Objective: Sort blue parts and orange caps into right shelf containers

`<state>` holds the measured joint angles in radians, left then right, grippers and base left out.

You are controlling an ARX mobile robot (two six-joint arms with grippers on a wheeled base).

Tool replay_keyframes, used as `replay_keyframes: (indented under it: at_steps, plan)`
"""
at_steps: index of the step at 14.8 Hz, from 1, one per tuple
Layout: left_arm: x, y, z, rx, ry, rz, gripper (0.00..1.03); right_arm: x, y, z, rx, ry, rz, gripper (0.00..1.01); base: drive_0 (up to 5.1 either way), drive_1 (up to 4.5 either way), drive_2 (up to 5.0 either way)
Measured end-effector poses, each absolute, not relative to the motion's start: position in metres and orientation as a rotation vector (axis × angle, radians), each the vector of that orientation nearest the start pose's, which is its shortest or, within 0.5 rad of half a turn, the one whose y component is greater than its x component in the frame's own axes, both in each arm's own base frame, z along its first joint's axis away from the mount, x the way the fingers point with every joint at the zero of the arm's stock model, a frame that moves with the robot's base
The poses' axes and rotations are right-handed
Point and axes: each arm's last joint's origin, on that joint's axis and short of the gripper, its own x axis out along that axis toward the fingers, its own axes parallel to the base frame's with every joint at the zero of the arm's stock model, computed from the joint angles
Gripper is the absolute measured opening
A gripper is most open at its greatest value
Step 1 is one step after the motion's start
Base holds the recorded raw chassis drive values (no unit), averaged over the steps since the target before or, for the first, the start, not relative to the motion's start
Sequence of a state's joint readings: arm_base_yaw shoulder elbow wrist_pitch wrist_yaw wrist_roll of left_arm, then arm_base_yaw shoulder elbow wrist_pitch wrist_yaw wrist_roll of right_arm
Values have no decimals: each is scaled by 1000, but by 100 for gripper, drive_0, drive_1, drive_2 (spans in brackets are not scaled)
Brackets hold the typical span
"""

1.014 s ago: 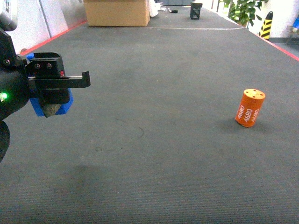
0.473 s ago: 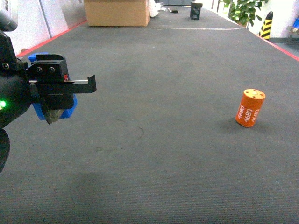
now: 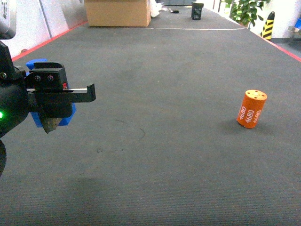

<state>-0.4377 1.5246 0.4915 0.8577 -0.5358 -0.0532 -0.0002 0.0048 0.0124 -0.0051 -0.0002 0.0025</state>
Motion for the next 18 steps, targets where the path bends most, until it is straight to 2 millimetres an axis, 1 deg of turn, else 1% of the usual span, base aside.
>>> replay_keyframes:
  at_steps: [18]
  plan:
    - [256, -104, 172, 28, 150, 105, 41, 97, 0, 167, 3, -2, 0, 98, 0, 0, 0]
